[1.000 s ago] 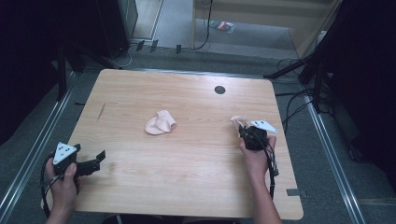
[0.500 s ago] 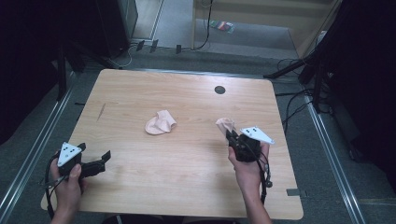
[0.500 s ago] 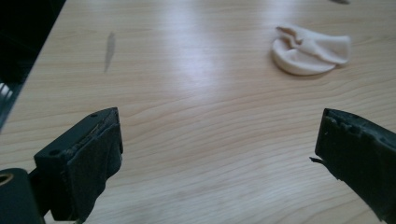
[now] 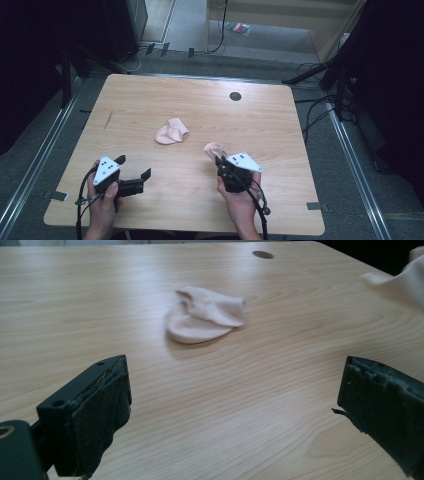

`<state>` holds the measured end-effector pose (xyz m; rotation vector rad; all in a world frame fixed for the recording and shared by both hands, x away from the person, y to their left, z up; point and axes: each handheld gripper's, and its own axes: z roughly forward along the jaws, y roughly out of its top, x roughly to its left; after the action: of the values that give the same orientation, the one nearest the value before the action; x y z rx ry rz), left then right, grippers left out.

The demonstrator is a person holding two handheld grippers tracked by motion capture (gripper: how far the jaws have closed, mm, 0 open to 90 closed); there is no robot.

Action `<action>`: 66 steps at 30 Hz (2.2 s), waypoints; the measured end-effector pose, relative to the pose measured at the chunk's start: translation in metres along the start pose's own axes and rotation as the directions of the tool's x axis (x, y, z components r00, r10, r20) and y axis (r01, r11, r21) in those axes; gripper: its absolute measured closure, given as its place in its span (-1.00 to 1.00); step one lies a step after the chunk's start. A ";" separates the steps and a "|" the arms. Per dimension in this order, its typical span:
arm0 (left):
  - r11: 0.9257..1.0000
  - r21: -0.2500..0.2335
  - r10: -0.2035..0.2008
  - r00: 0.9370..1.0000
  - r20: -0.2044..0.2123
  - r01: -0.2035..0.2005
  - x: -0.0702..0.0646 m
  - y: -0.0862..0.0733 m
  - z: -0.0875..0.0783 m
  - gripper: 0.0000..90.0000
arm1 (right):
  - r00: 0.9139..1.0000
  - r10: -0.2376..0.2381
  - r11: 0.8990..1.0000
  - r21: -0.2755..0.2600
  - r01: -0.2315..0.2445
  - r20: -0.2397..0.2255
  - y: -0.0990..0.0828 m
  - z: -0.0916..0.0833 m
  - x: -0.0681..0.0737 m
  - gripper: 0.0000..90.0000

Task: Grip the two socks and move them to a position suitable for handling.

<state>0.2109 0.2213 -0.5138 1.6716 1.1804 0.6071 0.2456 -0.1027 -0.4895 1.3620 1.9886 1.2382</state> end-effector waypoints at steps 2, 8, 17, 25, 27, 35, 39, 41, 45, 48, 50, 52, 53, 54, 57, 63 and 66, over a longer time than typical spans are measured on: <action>1.000 0.000 0.001 1.000 0.012 -0.001 -0.004 0.002 0.003 -0.97 | 1.000 0.004 1.000 0.020 -0.003 -0.008 -0.004 0.005 0.008 0.86; 1.000 -0.014 -0.014 0.998 0.062 0.015 -0.021 0.012 0.019 -0.97 | 0.999 -0.051 0.996 0.072 0.049 0.018 -0.018 0.019 0.032 0.86; 1.000 0.029 -0.008 0.996 0.086 0.006 -0.026 -0.006 0.030 -0.97 | 0.999 -0.040 0.991 0.124 0.041 -0.017 -0.038 0.039 0.048 0.70; 0.998 0.069 0.003 0.995 0.104 -0.010 -0.020 -0.013 0.032 -0.97 | 0.992 0.026 0.998 0.064 -0.018 -0.120 -0.025 0.014 0.017 0.35; 0.997 0.074 0.005 0.994 0.110 -0.013 -0.019 -0.013 0.032 -0.97 | 0.995 0.006 0.999 0.048 -0.001 -0.100 -0.024 0.010 0.003 0.53; 0.995 0.095 0.013 0.994 0.113 -0.024 -0.020 -0.015 0.036 -0.97 | 0.991 0.010 0.989 0.146 0.010 -0.135 -0.034 0.027 -0.007 0.40; 0.995 0.099 0.016 0.993 0.119 -0.028 -0.020 -0.015 0.038 -0.97 | 0.988 -0.022 0.988 0.149 0.045 -0.150 -0.037 0.037 -0.001 0.21; 0.994 0.101 0.017 0.992 0.122 -0.030 -0.021 -0.015 0.038 -0.97 | 0.989 -0.052 0.983 0.168 0.075 -0.139 -0.040 0.043 0.002 0.15; 0.994 0.106 0.023 0.992 0.123 -0.036 -0.021 -0.016 0.040 -0.97 | 0.982 -0.154 0.970 0.174 0.172 -0.111 -0.045 0.046 0.014 0.43; 0.994 0.107 0.023 0.992 0.124 -0.036 -0.022 -0.016 0.040 -0.97 | 0.979 -0.184 0.967 0.161 0.196 -0.082 -0.047 0.044 0.020 0.73; 0.993 0.110 0.025 0.991 0.128 -0.040 -0.023 -0.016 0.041 -0.97 | 0.980 -0.188 0.967 0.162 0.195 -0.061 -0.046 0.041 0.022 0.82; 0.993 0.114 0.026 0.990 0.135 -0.042 -0.024 -0.017 0.041 -0.97 | 0.981 -0.175 0.968 0.167 0.188 -0.088 -0.044 0.038 0.021 0.87; 0.993 0.114 0.026 0.990 0.135 -0.042 -0.024 -0.017 0.041 -0.97 | 0.981 -0.175 0.968 0.167 0.188 -0.088 -0.044 0.038 0.021 0.87; 0.992 0.118 0.029 0.990 0.140 -0.046 -0.026 -0.018 0.042 -0.97 | 0.981 -0.164 0.969 0.171 0.179 -0.100 -0.042 0.037 0.021 0.88; 0.988 0.135 0.049 0.987 0.151 -0.070 -0.042 -0.020 0.046 -0.97 | 0.981 -0.128 0.978 0.144 0.150 -0.148 -0.030 0.030 0.022 0.88; 0.981 0.148 0.097 0.977 0.189 -0.126 -0.066 -0.021 0.049 -0.97 | 0.973 -0.091 0.988 0.102 0.115 -0.210 -0.012 0.023 0.026 0.88; 0.977 0.168 0.091 0.973 0.210 -0.128 -0.074 -0.021 0.053 -0.97 | 0.968 -0.071 0.992 0.082 0.093 -0.239 -0.004 0.018 0.029 0.88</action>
<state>0.2150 0.1337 -0.5450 1.9141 1.0259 0.3954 0.2447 -0.0700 -0.4986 1.2071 2.2659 1.3384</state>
